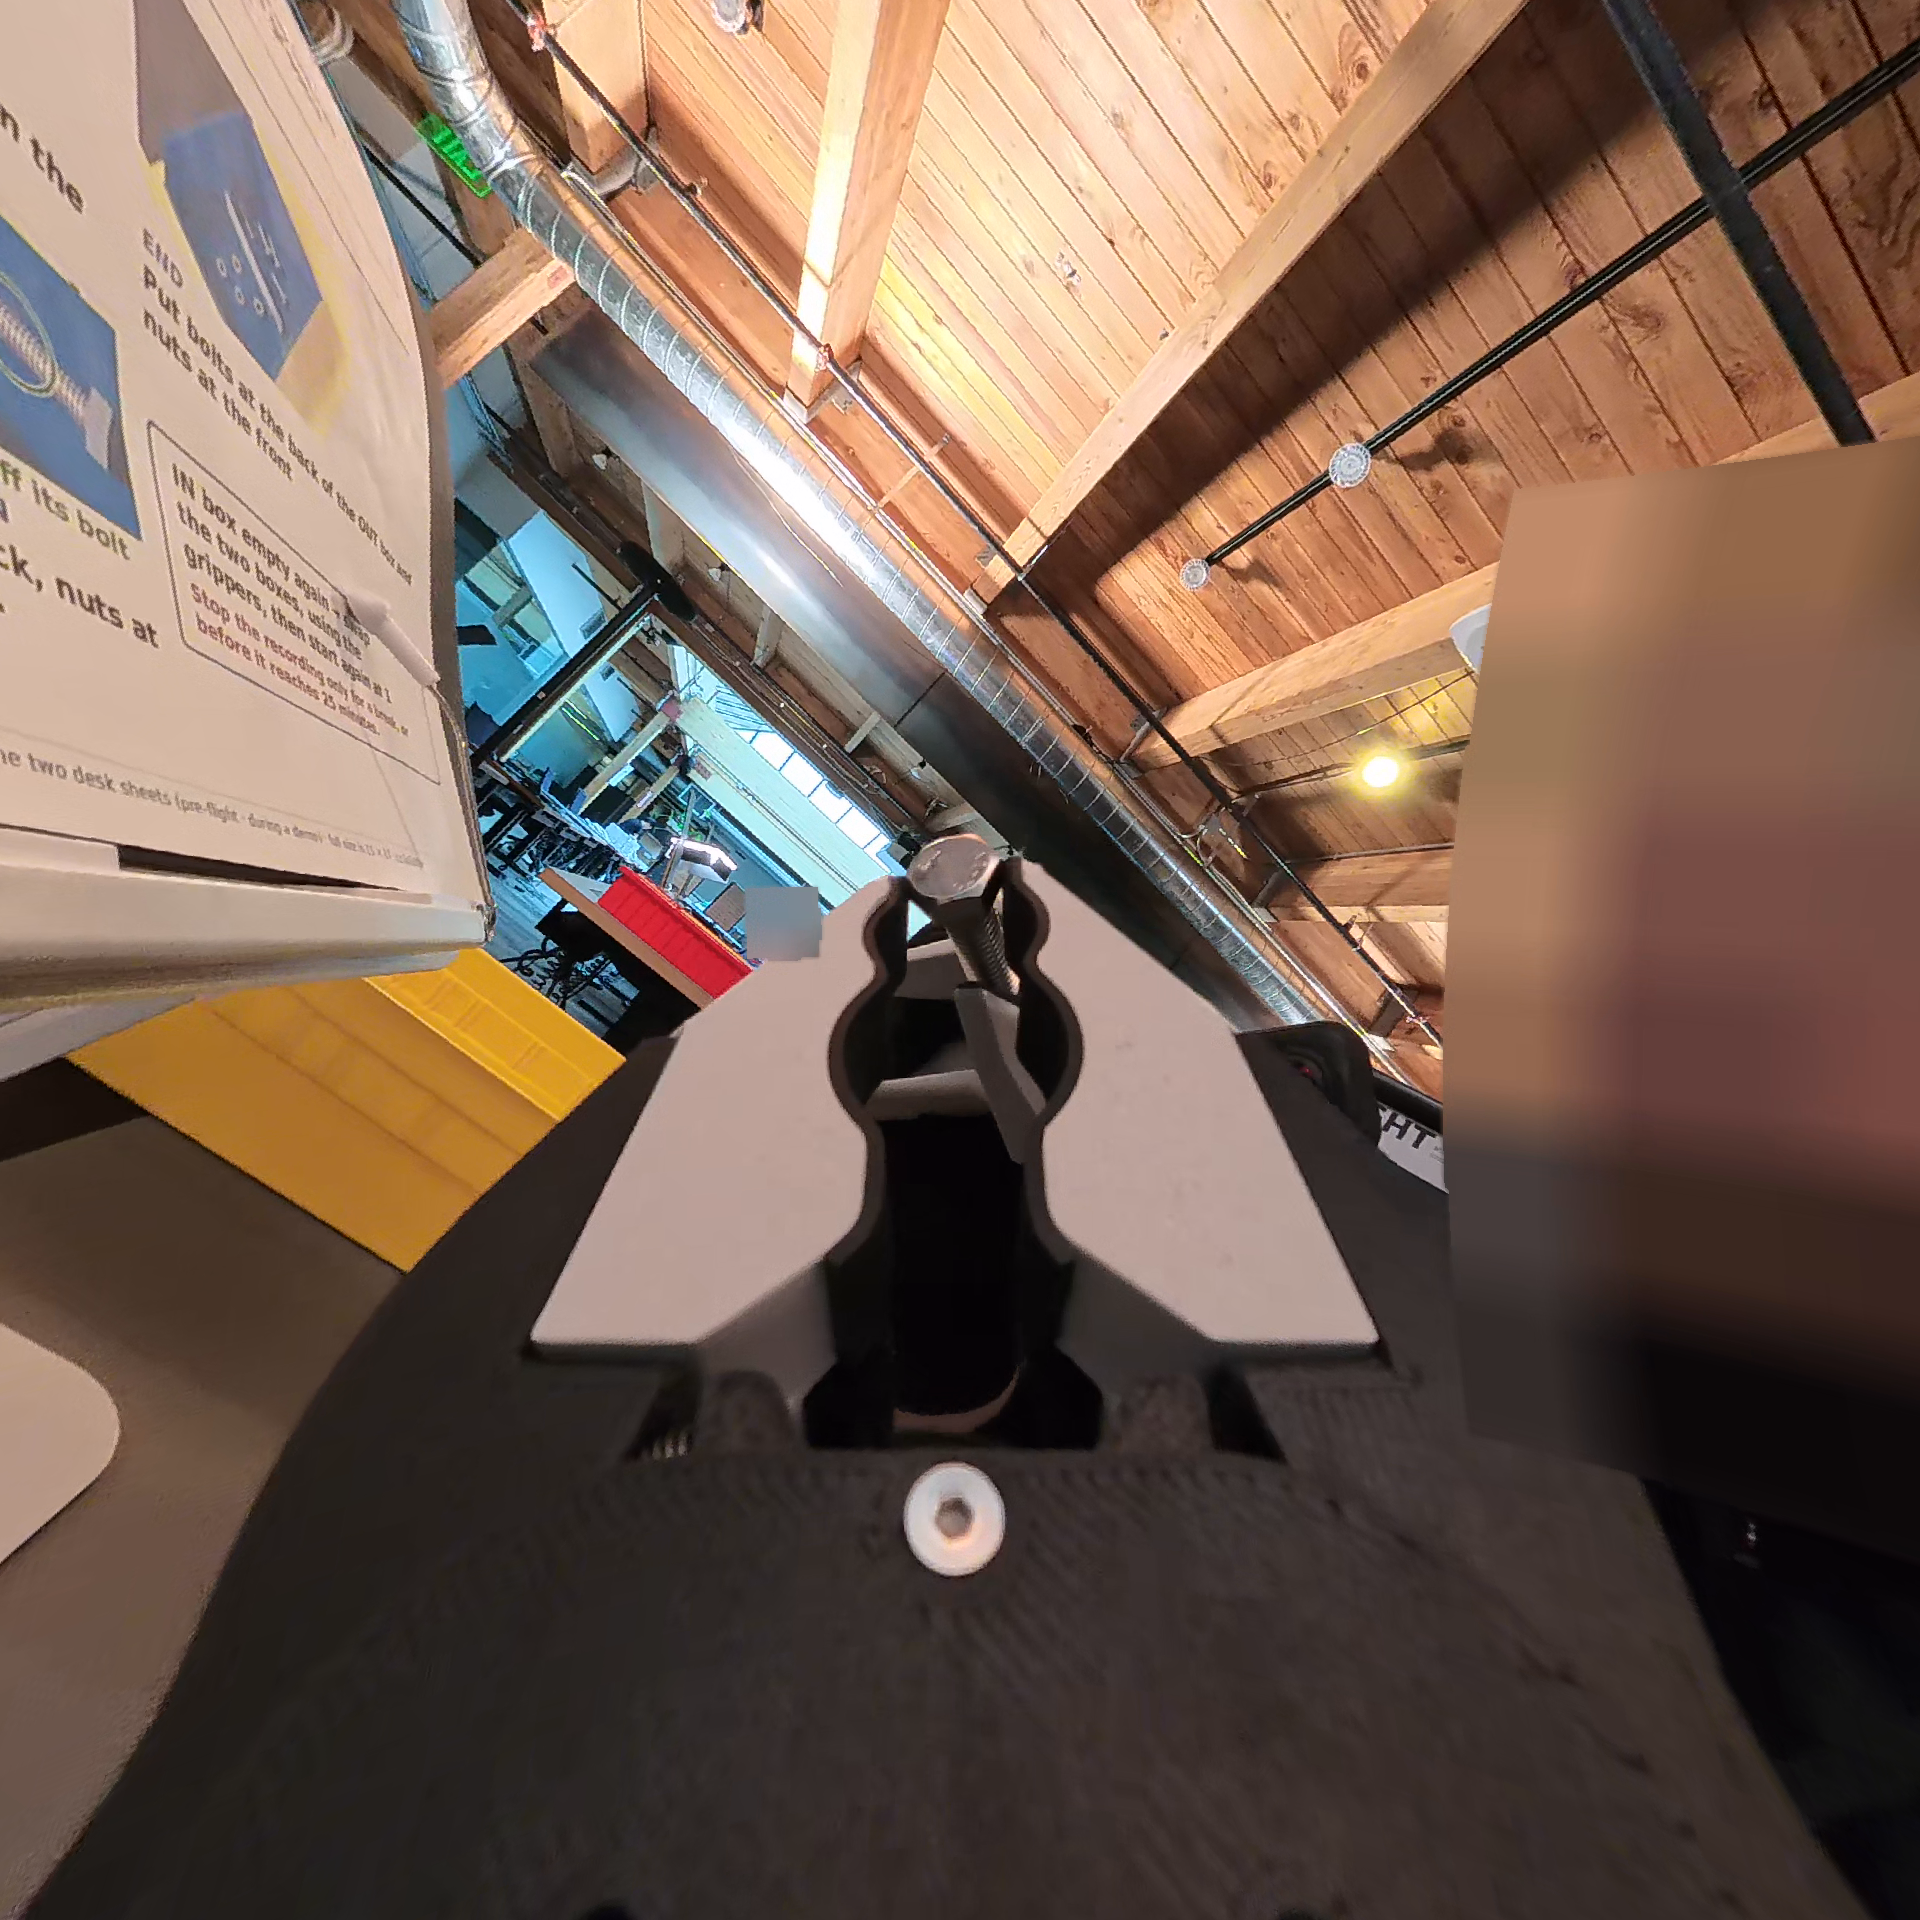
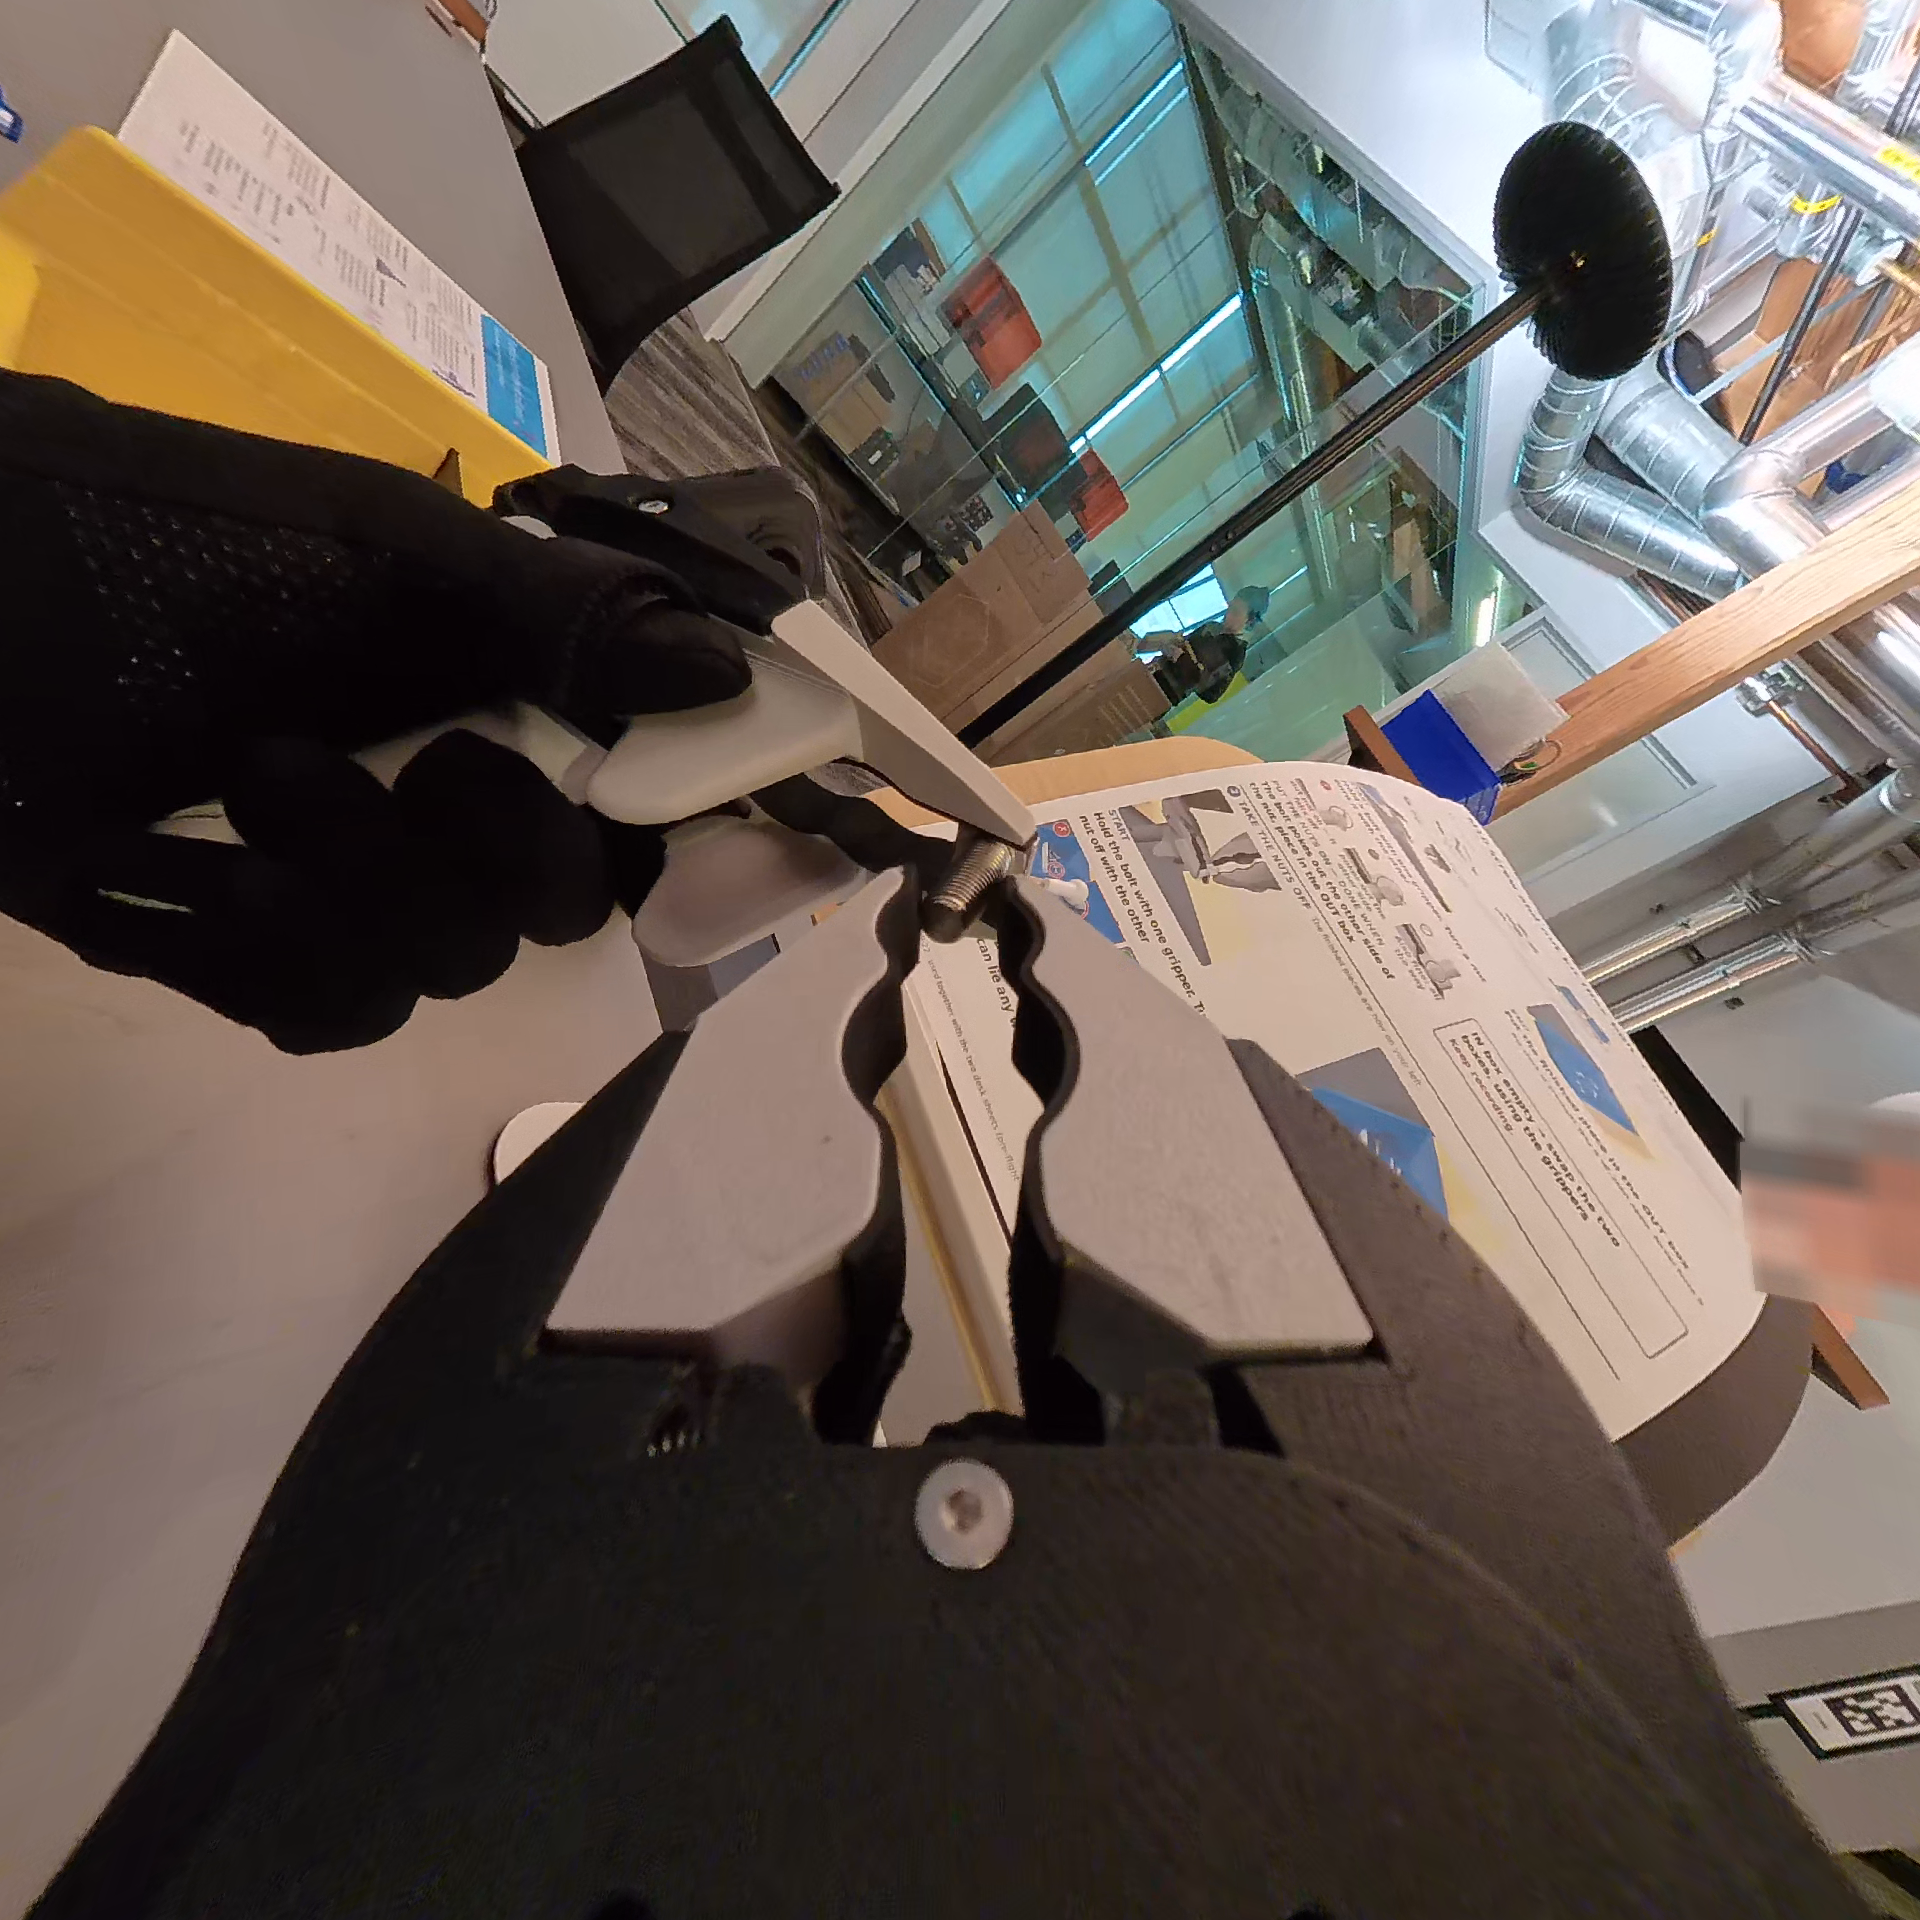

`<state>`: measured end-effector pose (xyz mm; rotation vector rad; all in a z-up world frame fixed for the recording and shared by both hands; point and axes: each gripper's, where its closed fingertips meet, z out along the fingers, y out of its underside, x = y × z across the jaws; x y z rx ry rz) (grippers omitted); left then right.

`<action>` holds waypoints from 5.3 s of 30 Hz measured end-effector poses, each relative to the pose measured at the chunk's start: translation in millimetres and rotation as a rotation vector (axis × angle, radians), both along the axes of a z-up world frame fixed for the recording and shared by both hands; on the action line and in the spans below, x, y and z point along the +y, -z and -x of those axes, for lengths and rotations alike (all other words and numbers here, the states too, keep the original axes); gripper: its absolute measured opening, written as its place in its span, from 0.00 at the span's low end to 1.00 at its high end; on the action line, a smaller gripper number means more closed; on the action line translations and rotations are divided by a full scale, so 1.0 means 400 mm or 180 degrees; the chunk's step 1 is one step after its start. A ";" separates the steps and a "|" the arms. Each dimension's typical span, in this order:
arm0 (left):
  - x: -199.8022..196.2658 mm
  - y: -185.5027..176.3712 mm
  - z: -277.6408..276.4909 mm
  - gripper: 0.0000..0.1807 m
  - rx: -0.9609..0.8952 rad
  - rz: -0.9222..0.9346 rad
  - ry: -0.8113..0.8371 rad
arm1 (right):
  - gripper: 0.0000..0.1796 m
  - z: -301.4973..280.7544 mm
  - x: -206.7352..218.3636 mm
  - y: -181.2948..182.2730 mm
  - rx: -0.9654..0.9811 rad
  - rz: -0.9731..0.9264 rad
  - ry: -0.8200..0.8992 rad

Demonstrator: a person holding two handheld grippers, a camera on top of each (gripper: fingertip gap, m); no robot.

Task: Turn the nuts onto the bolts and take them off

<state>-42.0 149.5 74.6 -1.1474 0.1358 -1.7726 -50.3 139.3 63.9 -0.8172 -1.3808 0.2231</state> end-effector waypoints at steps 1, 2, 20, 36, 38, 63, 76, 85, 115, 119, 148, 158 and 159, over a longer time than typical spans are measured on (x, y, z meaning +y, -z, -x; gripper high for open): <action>0.000 0.000 0.000 0.09 -0.0002 0.0004 -0.0001 | 0.06 0.000 0.000 0.000 0.0006 0.0000 0.0000; 0.000 0.000 0.000 0.09 -0.0011 0.0005 0.0006 | 0.06 -0.001 -0.001 -0.001 0.0011 -0.0004 -0.0001; 0.017 0.033 -0.008 0.16 0.0512 -0.0011 -0.0168 | 0.04 -0.035 -0.002 0.018 -0.0287 0.0438 -0.0221; 0.029 0.078 0.049 0.21 0.2592 -0.0307 -0.1020 | 0.04 -0.202 -0.023 0.368 -0.2585 0.1960 -0.0210; 0.018 0.082 0.048 0.22 0.2749 -0.0332 -0.0937 | 0.04 -0.184 -0.028 0.408 -0.2700 0.2017 -0.0279; 0.018 0.104 0.065 0.22 0.3132 -0.0308 -0.0998 | 0.15 -0.167 -0.073 0.580 -0.3558 0.2416 -0.0170; -0.042 0.058 0.267 0.21 0.4482 -0.0113 -0.1476 | 0.13 -0.186 -0.041 0.466 -0.3001 0.2380 -0.0204; -0.224 0.293 0.589 0.18 0.5811 0.1230 -0.1141 | 0.14 -0.170 -0.065 0.454 -0.2997 0.2282 -0.0354; -0.317 0.664 0.750 0.09 0.6107 0.2727 -0.0076 | 0.14 -0.157 -0.082 0.446 -0.2973 0.2189 -0.0505; -0.302 0.641 0.755 0.09 0.6058 0.2632 -0.0272 | 0.15 -0.152 -0.069 0.431 -0.2857 0.2166 -0.0460; -0.100 0.029 0.009 0.09 0.1916 -0.0597 0.0472 | 0.18 0.000 -0.046 0.055 -0.0496 0.0519 -0.0631; -0.116 0.060 0.007 0.09 0.1670 -0.0587 0.0711 | 0.13 0.028 -0.090 0.057 -0.0477 0.0380 -0.0811; -0.117 0.060 0.008 0.09 0.1672 -0.0589 0.0719 | 0.13 0.029 -0.092 0.057 -0.0474 0.0380 -0.0822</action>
